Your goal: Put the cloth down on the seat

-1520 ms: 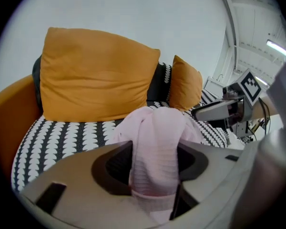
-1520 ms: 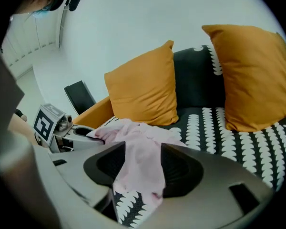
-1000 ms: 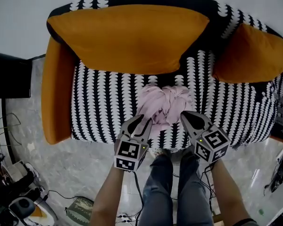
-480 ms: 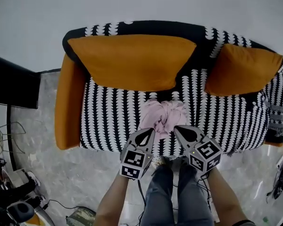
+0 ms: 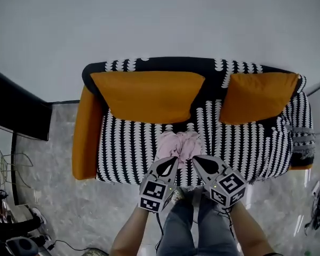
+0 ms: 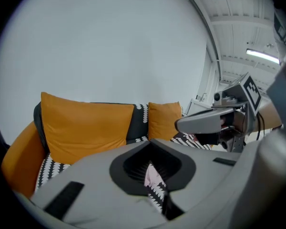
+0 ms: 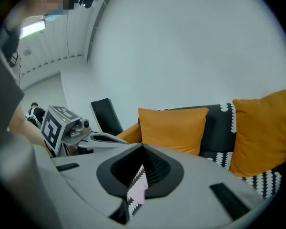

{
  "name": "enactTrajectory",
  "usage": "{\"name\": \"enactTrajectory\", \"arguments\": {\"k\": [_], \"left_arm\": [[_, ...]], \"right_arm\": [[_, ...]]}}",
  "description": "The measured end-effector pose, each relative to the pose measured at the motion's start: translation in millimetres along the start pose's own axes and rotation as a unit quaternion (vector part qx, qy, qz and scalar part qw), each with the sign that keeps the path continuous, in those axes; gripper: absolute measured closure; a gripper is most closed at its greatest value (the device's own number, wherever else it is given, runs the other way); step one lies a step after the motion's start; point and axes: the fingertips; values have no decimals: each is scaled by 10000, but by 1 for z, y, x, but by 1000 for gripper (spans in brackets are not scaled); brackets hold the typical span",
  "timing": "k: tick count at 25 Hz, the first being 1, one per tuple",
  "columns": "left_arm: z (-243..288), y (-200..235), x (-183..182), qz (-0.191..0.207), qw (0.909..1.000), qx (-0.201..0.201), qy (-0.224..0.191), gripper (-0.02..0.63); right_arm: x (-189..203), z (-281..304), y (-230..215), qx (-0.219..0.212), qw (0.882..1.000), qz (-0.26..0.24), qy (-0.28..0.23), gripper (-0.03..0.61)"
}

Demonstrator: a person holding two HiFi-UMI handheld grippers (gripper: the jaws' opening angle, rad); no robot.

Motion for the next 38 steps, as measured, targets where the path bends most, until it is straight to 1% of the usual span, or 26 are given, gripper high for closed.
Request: {"name": "enactTrajectory", "arguments": {"k": [5, 12, 17, 22, 32, 38], "left_arm": [[-25, -16, -28, 71, 9998, -9, -191, 583], [-62, -33, -71, 185, 9978, -8, -630, 583], [-95, -50, -106, 223, 9946, 44, -1009, 583], [-125, -66, -138, 299, 9895, 93, -1408, 583], [-161, -84, -185, 423, 9796, 130, -1960, 583], [-170, -97, -199, 342, 9780, 158, -2054, 583]], "right_arm": [[-26, -28, 21, -9, 9998, -120, -143, 584], [-69, -56, 49, -5, 9978, -463, -474, 583], [-95, -75, 77, -38, 9947, -761, -695, 583], [-124, -93, 101, -69, 9901, -1040, -943, 571], [-161, -118, 126, -235, 9814, -1338, -1356, 571], [-173, -130, 132, -316, 9770, -1400, -1574, 571]]}}
Point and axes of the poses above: the fingertips, and each gripper's own axes: z forward along the fingers, y to its left, x out of its underside, and after that the axes turned 9 degrees about -x, right-handed
